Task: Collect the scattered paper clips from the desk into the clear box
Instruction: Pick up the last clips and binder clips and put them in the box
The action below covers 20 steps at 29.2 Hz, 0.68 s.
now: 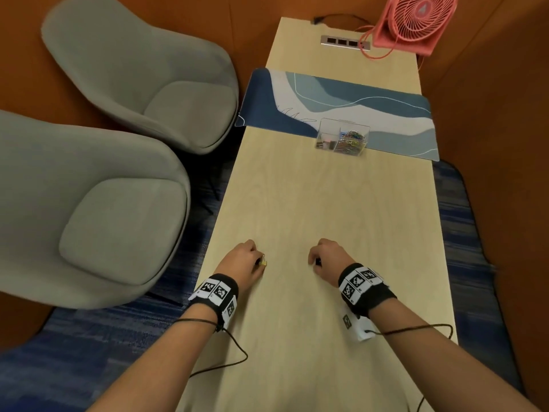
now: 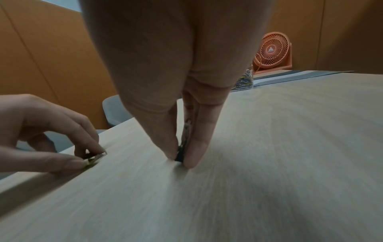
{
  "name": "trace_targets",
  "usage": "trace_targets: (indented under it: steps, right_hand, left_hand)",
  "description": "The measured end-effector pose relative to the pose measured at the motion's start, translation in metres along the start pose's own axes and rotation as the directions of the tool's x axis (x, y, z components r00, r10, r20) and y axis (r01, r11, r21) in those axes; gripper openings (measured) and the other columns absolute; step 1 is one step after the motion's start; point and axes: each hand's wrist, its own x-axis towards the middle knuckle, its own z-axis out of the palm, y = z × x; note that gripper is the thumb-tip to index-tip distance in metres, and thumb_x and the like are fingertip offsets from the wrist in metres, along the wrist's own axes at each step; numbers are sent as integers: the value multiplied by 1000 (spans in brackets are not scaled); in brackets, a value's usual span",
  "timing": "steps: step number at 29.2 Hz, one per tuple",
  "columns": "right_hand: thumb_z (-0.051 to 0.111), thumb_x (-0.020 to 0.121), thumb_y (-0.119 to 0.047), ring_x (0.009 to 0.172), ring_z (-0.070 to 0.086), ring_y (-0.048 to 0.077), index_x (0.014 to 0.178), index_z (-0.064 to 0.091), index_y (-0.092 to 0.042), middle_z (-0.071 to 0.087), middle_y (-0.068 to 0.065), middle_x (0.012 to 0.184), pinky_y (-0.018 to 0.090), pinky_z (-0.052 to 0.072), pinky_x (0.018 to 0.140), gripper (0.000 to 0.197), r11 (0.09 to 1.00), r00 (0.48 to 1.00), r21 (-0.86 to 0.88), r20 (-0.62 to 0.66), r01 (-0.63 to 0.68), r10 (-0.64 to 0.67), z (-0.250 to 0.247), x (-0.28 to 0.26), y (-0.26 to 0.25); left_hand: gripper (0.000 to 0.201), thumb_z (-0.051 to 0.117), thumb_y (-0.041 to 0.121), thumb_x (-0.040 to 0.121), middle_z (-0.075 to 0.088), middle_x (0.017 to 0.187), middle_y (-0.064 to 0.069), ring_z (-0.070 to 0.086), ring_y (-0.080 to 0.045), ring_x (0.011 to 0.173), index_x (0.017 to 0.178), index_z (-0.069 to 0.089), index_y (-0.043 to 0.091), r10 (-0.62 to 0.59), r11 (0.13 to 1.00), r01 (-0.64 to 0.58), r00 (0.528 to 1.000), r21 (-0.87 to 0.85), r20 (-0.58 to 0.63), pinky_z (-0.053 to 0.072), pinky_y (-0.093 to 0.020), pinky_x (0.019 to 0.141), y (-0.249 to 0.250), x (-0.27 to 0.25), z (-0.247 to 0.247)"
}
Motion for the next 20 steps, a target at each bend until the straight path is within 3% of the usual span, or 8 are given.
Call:
trace_targets:
  steps: [3,5,10,15,20]
  right_hand:
    - [55,83,-2,90,58,21,91,71,-14,57,4,100,19,39,72,21,1000,1000,2,-12,-2,2,-1,-2,-1]
    - [55,83,-3,89,58,21,91,71,-14,57,4,99,20,40,72,21,1000,1000,6,-20,0,0,-2,-1,-1]
    - [59,82,-4,85,58,20,89,73,-13,58,5,97,22,44,73,17,998,998,60,-59,-18,21,-4,3,3]
    - [62,80,-6,81,57,18,87,73,-13,58,5,94,23,47,73,16,996,997,88,-69,-32,38,-8,10,11]
    - [64,80,-8,77,54,13,86,73,-15,57,2,91,23,48,74,13,992,995,113,-79,-58,67,-16,23,23]
  left_hand:
    - [32,58,18,89,54,103,-7,54,-25,85,121,62,21,71,997,-71,997,12,-21,53,-40,69,3,2,1]
    - [31,61,15,89,53,101,-9,55,-26,83,118,66,23,143,990,-143,990,20,-3,52,-39,64,2,5,3]
    - [21,64,25,88,53,103,-5,56,-22,80,107,66,15,135,991,-135,991,-12,19,53,-40,71,10,13,1]
    - [31,54,13,91,42,107,-5,43,-17,77,121,55,21,220,976,-219,969,-24,116,48,-35,70,17,27,1]
    - [34,66,39,86,46,109,0,50,-17,89,114,59,20,214,976,-217,964,2,160,48,-30,79,20,42,0]
